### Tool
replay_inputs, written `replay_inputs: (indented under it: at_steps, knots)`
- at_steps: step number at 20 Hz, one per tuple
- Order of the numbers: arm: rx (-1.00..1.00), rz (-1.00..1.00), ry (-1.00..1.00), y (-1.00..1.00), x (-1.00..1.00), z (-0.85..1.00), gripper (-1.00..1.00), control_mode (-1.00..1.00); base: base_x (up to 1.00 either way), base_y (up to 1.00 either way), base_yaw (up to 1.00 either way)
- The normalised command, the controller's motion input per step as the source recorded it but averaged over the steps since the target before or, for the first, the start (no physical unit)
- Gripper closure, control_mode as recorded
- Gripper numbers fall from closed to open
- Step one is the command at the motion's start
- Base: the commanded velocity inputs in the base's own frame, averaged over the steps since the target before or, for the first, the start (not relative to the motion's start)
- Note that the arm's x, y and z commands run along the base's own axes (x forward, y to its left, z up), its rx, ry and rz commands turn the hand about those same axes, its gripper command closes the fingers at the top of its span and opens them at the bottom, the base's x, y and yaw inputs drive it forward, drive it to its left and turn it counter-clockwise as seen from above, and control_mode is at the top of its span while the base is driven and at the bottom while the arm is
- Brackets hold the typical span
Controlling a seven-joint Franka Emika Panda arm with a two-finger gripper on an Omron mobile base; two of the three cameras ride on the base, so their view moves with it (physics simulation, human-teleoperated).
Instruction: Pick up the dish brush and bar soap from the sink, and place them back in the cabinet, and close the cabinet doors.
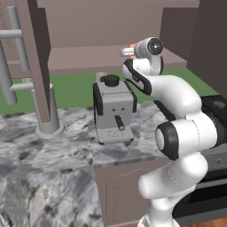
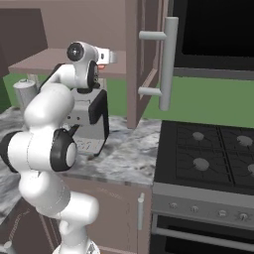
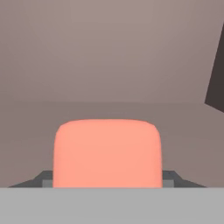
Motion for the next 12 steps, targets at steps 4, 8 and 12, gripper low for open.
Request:
replay_inputs:
  at_steps: [4,8,12]
  knots:
    - [0.00,0.00,0.00,0.00,0.42,-0.01,1.00,-1.00,0.00,0.00,0.00]
    - [0.00,0.00,0.00,0.00,0.46,0.00,1.00,-1.00,0.00,0.00,0.00]
    - [0.00,0.00,0.00,0.00,0.32,-0.12,1.00,-1.00,0.00,0.00,0.00]
